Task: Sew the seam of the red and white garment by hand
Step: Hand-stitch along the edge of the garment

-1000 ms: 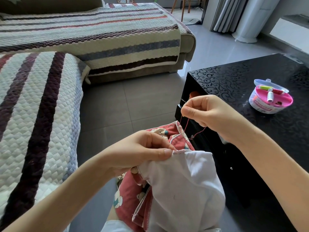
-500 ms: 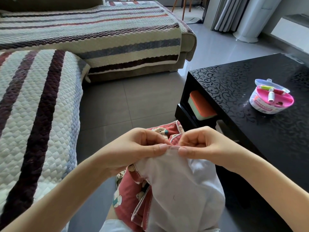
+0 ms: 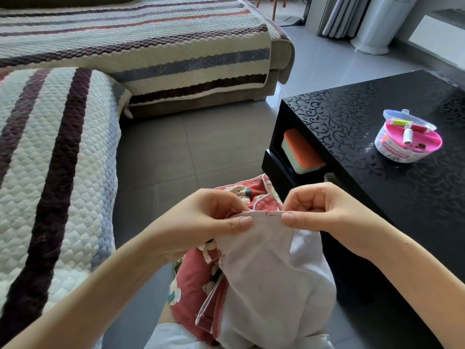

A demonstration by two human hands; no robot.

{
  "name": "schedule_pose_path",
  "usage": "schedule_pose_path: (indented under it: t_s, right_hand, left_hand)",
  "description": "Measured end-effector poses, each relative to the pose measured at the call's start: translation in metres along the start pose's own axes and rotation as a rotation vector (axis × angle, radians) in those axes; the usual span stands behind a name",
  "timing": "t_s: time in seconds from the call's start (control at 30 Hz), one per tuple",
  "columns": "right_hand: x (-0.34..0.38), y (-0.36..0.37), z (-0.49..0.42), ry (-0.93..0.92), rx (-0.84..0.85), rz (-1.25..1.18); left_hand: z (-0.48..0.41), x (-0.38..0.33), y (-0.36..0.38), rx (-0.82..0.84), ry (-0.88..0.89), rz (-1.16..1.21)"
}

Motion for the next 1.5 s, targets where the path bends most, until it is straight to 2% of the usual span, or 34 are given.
schedule_pose_path:
  t_s: [0.13,0.33,0.5,0.67,0.77,0.87,1.03,1.17,1.37,1.5]
  right_hand:
    - [0.002,-0.006,0.003,-0.020,-0.042,-0.016]
    - [0.002,-0.014,0.002,-0.028,-0.090,0.005]
    - [0.006,-0.017,0.003,-0.030,-0.101,0.086]
    - [0.007,-0.023,0.006,-0.062,-0.142,0.279]
    - [0.005,-0.025,0.006,-0.062,-0.144,0.309]
    - [0.007,-0.023,0.007,-0.071,-0.127,0.336]
    - [0.018,-0.022,0.010,-0.100,-0.144,0.365]
    - [0.025,-0.020,0.009,-0.103,-0.187,0.339]
    - [0.022,-0.021,0.004,-0.055,-0.234,0.231]
    - [0.020,-0.021,0.004,-0.046,-0.242,0.218]
  left_hand:
    - [-0.002,0.006,-0.007,-0.097,-0.023,-0.108]
    - [0.002,-0.002,-0.022,-0.307,0.112,-0.396]
    - [0.008,-0.006,-0.032,-0.428,0.179,-0.460]
    - [0.010,-0.016,-0.032,-0.348,0.206,-0.396]
    - [0.010,-0.023,-0.028,-0.225,0.207,-0.239]
    - [0.013,-0.028,-0.030,-0.182,0.198,-0.133]
    - [0.020,-0.044,-0.037,-0.256,0.296,-0.189]
    - [0.019,-0.044,-0.035,-0.270,0.278,-0.187]
    - [0.008,-0.029,-0.024,-0.319,0.104,0.075]
    - [0.004,-0.026,-0.018,-0.316,0.032,0.091]
Point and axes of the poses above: each hand's wrist, its own z-axis away from the middle knuckle, its own y-axis out of the palm, x = y × z, the point moved 9 cm from there along -z, towards the middle knuckle, and after that the axes turned 3 degrees about x, right-handed, at the moved point
